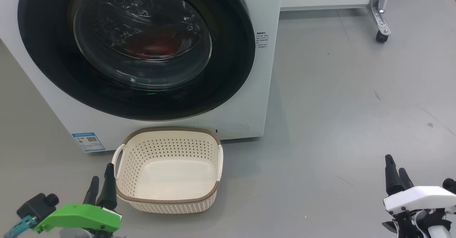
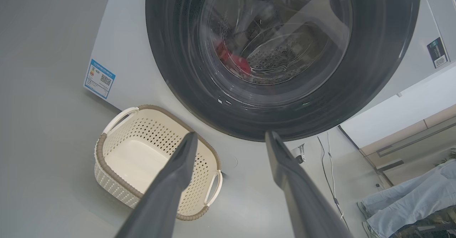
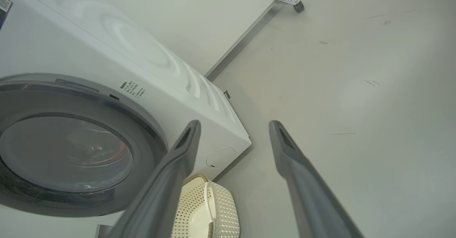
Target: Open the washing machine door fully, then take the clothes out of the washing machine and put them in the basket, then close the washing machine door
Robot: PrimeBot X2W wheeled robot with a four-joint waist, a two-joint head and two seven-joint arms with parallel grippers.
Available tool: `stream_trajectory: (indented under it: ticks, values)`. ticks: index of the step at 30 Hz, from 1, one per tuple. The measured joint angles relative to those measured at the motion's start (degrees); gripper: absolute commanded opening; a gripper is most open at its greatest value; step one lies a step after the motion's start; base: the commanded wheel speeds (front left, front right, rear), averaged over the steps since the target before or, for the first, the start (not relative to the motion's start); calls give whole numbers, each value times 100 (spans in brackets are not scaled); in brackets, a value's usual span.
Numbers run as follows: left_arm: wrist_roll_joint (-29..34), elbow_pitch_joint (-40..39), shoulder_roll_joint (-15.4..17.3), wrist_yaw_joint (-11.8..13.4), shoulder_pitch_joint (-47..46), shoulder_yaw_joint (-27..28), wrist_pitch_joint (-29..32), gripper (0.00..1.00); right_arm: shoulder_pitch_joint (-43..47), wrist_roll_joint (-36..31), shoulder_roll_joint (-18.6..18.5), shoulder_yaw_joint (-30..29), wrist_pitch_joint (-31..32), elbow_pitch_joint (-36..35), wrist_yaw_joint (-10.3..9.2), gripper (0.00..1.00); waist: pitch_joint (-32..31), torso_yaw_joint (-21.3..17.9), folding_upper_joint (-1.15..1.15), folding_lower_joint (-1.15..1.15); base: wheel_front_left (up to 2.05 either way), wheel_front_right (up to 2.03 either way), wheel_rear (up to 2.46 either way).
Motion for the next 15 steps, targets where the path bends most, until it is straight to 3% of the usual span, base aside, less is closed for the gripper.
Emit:
stream_trajectory:
  ticks: [15]
  values:
    - [1472, -86, 71, 307, 1, -523, -253, 100, -3, -1311, -85, 541, -304, -27, -257, 100, 0, -21, 0, 0, 0, 0, 0]
